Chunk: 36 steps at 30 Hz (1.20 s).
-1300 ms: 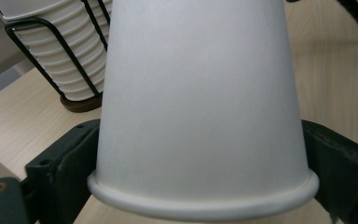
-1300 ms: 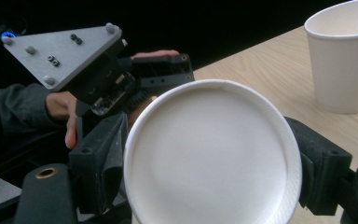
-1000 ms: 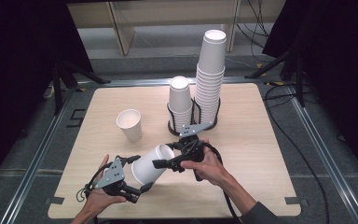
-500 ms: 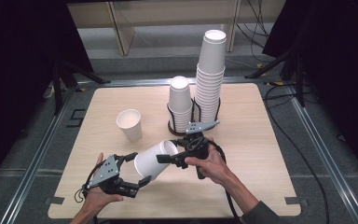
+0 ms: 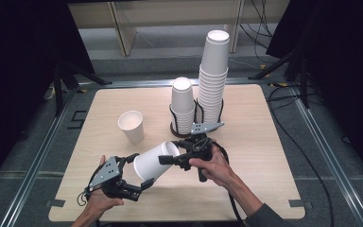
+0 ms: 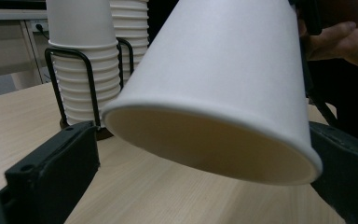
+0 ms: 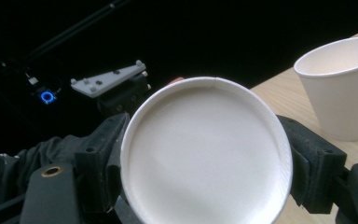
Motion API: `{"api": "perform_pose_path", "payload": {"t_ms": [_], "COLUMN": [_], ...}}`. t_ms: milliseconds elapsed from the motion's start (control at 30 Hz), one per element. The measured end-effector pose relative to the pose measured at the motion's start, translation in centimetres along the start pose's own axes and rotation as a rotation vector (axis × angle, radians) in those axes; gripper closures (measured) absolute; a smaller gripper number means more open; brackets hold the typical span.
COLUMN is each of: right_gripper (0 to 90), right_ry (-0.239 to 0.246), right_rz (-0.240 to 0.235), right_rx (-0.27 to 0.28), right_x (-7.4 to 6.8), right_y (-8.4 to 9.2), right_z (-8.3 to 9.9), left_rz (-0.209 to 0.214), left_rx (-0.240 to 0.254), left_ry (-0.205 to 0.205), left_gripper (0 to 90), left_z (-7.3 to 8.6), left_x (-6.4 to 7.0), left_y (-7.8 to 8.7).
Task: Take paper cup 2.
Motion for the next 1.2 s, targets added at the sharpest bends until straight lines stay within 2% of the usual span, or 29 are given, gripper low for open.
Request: {"api": "perform_pose_path", "payload": {"t_ms": [33,100,133,233,267,333,367,433,467,500,567,633,667,733,800,833,867,967,1033,1067,1100,1133,1167,1200], "right_gripper": [25.1,25.1,25.1,25.0,25.0,25.0,25.0,25.0,25.0,25.0,24.9,24.7,24.4,24.0,22.4,20.7,19.8,18.2,18.2,17.8,17.3,17.3,17.4,17.5], "right_ry": [-0.013,-0.008,-0.022,0.002,-0.015,-0.011,-0.021,-0.017,-0.014,-0.033,-0.026,-0.024,-0.007,-0.022,0.041,0.084,0.131,0.233,0.262,0.255,0.298,0.274,0.319,0.325], "right_rz": [-0.012,-0.014,-0.028,-0.023,-0.036,-0.029,-0.044,-0.034,-0.036,-0.043,-0.044,-0.043,-0.036,-0.034,0.005,0.029,0.077,0.155,0.167,0.179,0.196,0.195,0.197,0.201], "right_rx": [-0.003,0.002,-0.005,0.007,0.000,0.001,-0.003,-0.003,-0.004,-0.013,-0.005,-0.010,-0.011,-0.039,-0.062,-0.091,-0.126,-0.208,-0.239,-0.269,-0.283,-0.300,-0.302,-0.318], "right_x": [-0.2,-0.2,-0.4,-0.2,-0.4,-0.4,-0.5,-0.4,-0.3,-0.4,-0.3,-0.4,-0.3,-0.6,-0.5,-0.5,-0.3,-0.5,-0.7,-0.8,-0.6,-0.8,-0.7,-0.7], "right_y": [-0.1,-0.2,-0.3,-0.6,-0.7,-0.8,-0.9,-1.0,-1.1,-1.1,-1.1,-1.0,-1.0,-1.0,-1.0,-1.0,-0.9,-0.6,-0.5,-0.4,-0.3,-0.2,-0.2,-0.2], "right_z": [0.0,0.0,0.1,0.0,0.1,0.1,0.2,0.3,0.3,0.4,0.4,0.4,0.3,0.5,0.5,0.6,0.7,0.9,1.0,1.2,1.1,1.3,1.2,1.3], "left_rz": [0.002,-0.003,-0.001,0.018,0.020,0.019,0.015,0.011,0.023,0.025,0.026,0.025,0.025,0.025,0.025,0.022,0.018,0.027,0.022,0.025,0.034,0.029,0.032,0.035], "left_rx": [0.008,-0.018,-0.017,-0.021,-0.020,-0.019,-0.013,-0.014,-0.027,-0.030,-0.037,-0.053,-0.060,-0.065,-0.084,-0.097,-0.105,-0.118,-0.148,-0.158,-0.157,-0.184,-0.197,-0.198], "left_ry": [-0.001,-0.012,-0.011,-0.003,-0.004,-0.021,-0.031,-0.027,-0.034,-0.032,-0.033,-0.052,-0.055,-0.064,-0.065,-0.071,-0.081,-0.088,-0.108,-0.120,-0.129,-0.149,-0.156,-0.159], "left_gripper": [0.0,0.0,0.0,0.0,0.0,0.0,0.0,0.6,4.3,4.5,5.3,6.1,6.6,7.3,7.9,8.1,8.4,9.1,9.3,9.3,9.3,9.3,9.3,9.3], "left_z": [-0.1,0.1,0.1,0.2,0.2,0.2,0.2,0.1,0.3,0.3,0.2,0.2,0.2,0.2,0.3,0.4,0.6,0.7,0.9,1.0,1.1,1.3,1.5,1.6], "left_x": [0.1,0.1,0.2,0.3,0.3,0.3,0.3,0.4,0.5,0.5,0.5,0.5,0.5,0.5,0.5,0.4,0.3,0.4,0.5,0.6,0.7,0.7,0.8,0.9], "left_y": [0.0,0.0,0.0,0.0,0.0,0.1,0.1,0.1,0.1,0.1,0.2,0.2,0.2,0.2,0.2,0.3,0.3,0.3,0.3,0.3,0.1,0.2,0.2,0.0]}}
Point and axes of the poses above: each handheld gripper's, and its own axes: y roughly backward along the jaws, z roughly out of its underside, x roughly to its right, the point moved 9 cm from there along -y, roughly forward along the jaws, and after that the axes turned 8 degrees about -x, right-handed, at the moved point
